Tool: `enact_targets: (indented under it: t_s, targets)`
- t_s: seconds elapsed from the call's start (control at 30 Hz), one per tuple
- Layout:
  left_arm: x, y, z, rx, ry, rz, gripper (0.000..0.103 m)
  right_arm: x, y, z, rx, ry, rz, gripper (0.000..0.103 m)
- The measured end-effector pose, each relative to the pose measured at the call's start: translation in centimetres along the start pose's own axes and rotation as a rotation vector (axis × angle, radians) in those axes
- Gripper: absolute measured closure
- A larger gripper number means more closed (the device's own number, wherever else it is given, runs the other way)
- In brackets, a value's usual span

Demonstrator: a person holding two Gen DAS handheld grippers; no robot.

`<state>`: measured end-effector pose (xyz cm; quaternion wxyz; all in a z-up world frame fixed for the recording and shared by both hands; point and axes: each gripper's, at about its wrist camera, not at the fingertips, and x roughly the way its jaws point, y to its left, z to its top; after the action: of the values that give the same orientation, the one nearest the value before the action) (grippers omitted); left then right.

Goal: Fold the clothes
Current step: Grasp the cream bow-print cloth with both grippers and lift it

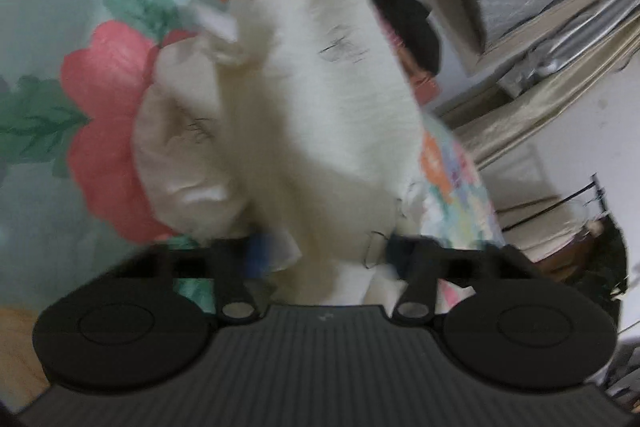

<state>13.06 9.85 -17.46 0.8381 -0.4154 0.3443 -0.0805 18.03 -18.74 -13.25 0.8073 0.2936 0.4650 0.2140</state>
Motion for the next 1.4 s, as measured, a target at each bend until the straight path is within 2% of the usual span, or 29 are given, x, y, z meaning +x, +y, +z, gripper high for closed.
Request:
enact_targets:
  t_s: [0.03, 0.07, 0.1, 0.13, 0.17, 0.23, 0.33, 0.53, 0.7, 0.77, 0.83, 0.9, 0.97, 1.03, 1.17, 1.4]
  targets:
    - [0.1, 0.5, -0.1, -0.027, 0.012, -0.015, 0.075, 0.4, 0.3, -0.5, -0.019, 0.027, 0.019, 0.046]
    - [0.3, 1.0, -0.2, -0.058, 0.025, -0.036, 0.075, 0.7, 0.6, -1.0, -0.038, 0.057, 0.038, 0.056]
    - [0.5, 1.4, -0.2, -0.09, 0.039, -0.064, 0.075, 0.8, 0.9, -1.4, -0.056, 0.074, 0.05, 0.07]
    - [0.7, 1.6, -0.2, -0.11, 0.054, -0.088, 0.076, 0.7, 1.2, -1.7, -0.073, 0.077, 0.053, 0.076]
    - [0.8, 1.6, -0.3, -0.114, 0.067, -0.106, 0.083, 0.5, 1.4, -1.8, -0.081, 0.073, 0.058, 0.079]
    - [1.1, 0.8, -0.5, -0.081, 0.086, -0.125, 0.084, -0.2, 1.8, -2.0, -0.088, 0.062, 0.07, 0.087]
    - [0.9, -0.9, -0.9, -0.025, 0.09, -0.143, 0.084, -1.5, 1.9, -2.2, -0.102, 0.035, 0.076, 0.09]
    - [1.9, -2.0, -1.4, -0.024, 0.144, -0.217, 0.088, -3.3, 0.9, -1.8, -0.06, 0.006, 0.091, 0.093]
    - [1.3, -3.9, -1.9, 0.042, 0.187, -0.273, 0.092, -5.7, 0.3, -2.0, -0.034, -0.018, 0.099, 0.094]
    - [0.8, -5.6, -2.4, 0.102, 0.2, -0.272, 0.092, -7.0, 0.5, -2.2, -0.049, -0.029, 0.092, 0.094]
    - [-0.4, -7.7, -3.0, 0.209, 0.185, -0.238, 0.092, -8.4, 0.9, -2.5, -0.088, -0.037, 0.087, 0.094]
    - [-2.0, -10.0, -3.7, 0.32, 0.163, -0.224, 0.093, -9.9, 1.9, -3.5, -0.213, -0.05, 0.097, 0.094]
    - [-3.2, -11.2, -4.2, 0.376, 0.162, -0.238, 0.093, -11.3, 1.9, -4.4, -0.234, -0.048, 0.12, 0.094]
    - [-3.4, -11.7, -4.4, 0.37, 0.185, -0.272, 0.093, -12.4, 1.5, -5.0, -0.2, -0.053, 0.142, 0.094]
    - [-3.1, -12.6, -5.7, 0.35, 0.237, -0.323, 0.093, -14.6, 1.1, -6.7, -0.211, -0.07, 0.113, 0.095]
    - [-4.1, -15.7, -10.0, 0.463, 0.277, -0.364, 0.093, -18.7, -0.7, -9.2, -0.163, -0.128, 0.072, 0.095]
